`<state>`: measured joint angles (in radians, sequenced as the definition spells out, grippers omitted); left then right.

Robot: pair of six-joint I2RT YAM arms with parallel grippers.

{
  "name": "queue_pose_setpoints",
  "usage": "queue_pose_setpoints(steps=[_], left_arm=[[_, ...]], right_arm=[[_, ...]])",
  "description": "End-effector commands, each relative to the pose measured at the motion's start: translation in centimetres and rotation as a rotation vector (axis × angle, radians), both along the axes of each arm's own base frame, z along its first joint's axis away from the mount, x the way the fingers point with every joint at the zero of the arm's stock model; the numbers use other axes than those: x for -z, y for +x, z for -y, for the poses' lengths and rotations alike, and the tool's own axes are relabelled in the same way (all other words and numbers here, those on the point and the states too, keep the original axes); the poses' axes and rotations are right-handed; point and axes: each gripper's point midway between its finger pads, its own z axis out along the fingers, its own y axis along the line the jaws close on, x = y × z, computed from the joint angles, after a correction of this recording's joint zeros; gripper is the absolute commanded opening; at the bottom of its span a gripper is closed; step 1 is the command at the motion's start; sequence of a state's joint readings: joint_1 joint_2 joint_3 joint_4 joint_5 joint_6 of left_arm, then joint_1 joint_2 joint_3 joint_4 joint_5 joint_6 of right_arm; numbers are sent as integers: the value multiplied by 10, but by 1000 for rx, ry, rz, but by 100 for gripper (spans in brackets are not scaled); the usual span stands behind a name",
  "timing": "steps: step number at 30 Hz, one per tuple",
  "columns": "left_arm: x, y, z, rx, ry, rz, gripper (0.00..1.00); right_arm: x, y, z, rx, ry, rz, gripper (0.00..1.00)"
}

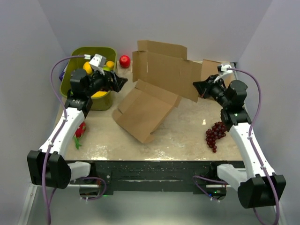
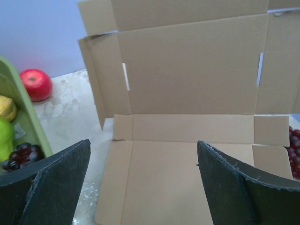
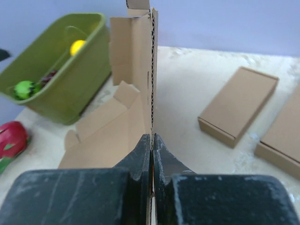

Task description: Fold the paper box

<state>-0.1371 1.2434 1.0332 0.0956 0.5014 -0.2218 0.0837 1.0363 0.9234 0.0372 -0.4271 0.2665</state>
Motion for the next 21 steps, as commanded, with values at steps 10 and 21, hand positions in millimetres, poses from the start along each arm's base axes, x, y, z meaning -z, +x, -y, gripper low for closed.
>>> queue_pose_setpoints(steps=[10,21], left_arm=[[-23,-2,-24,19,-36,61,100],[-49,-13,-90,-328,90,188,100]], right_arm=[[-120,-88,-43,-360,34,300,0],[-139,-105,-40,-354,27,343,0]])
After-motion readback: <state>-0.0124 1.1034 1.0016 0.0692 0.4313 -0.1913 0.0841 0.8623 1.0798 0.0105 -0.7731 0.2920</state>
